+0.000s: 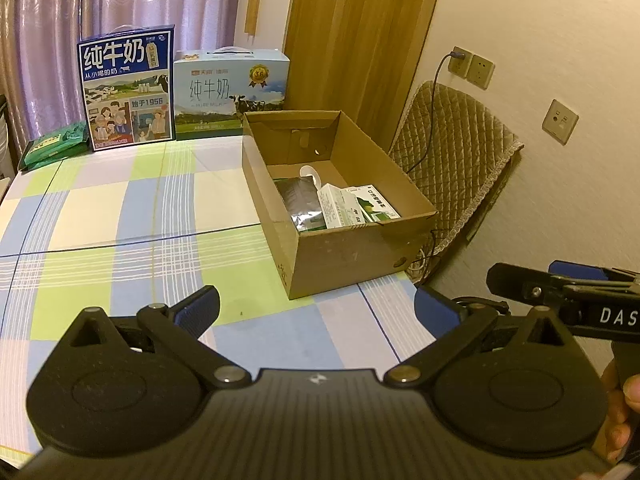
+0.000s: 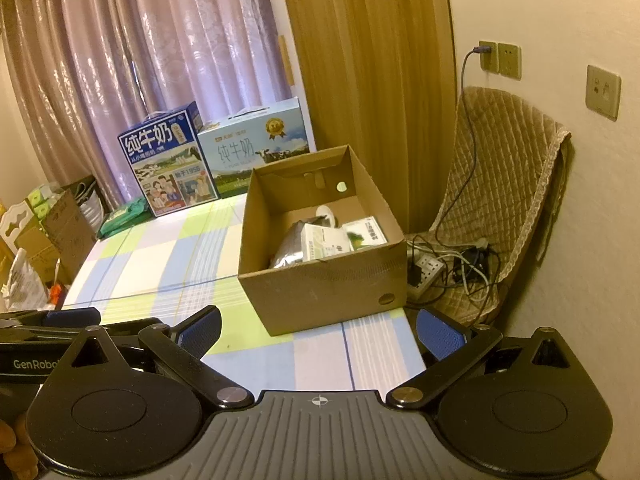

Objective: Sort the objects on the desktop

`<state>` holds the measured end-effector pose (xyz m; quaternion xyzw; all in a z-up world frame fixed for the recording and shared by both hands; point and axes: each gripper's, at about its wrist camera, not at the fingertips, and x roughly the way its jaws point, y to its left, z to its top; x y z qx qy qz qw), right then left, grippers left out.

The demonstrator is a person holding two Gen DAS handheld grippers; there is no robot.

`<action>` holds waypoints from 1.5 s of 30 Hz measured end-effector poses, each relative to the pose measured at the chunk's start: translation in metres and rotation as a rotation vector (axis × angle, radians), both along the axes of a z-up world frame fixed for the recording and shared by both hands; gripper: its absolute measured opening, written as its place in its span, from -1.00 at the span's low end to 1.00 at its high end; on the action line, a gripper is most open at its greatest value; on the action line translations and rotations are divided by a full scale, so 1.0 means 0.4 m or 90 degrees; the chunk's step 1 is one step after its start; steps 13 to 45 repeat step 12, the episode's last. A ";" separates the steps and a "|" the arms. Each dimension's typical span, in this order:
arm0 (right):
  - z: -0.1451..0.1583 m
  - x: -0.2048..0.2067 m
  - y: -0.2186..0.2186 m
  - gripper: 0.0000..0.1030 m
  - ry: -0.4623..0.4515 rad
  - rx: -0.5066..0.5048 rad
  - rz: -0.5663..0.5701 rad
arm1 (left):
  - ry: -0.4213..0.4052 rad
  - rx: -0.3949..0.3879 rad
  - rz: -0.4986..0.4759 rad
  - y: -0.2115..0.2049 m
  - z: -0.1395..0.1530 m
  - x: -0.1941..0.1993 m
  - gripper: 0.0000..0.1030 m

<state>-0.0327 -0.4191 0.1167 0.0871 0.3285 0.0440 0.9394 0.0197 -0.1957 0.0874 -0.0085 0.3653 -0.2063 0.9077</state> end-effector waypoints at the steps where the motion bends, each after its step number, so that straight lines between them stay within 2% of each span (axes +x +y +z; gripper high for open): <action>1: 0.000 0.000 0.000 0.96 0.000 0.000 0.000 | 0.000 0.000 -0.001 0.000 0.000 0.000 0.98; 12: -0.010 0.000 0.003 0.96 0.005 -0.001 -0.002 | -0.015 -0.005 -0.005 0.005 0.003 -0.006 0.98; 45: -0.010 0.000 0.003 0.96 0.005 -0.001 -0.002 | -0.015 -0.005 -0.005 0.005 0.003 -0.006 0.98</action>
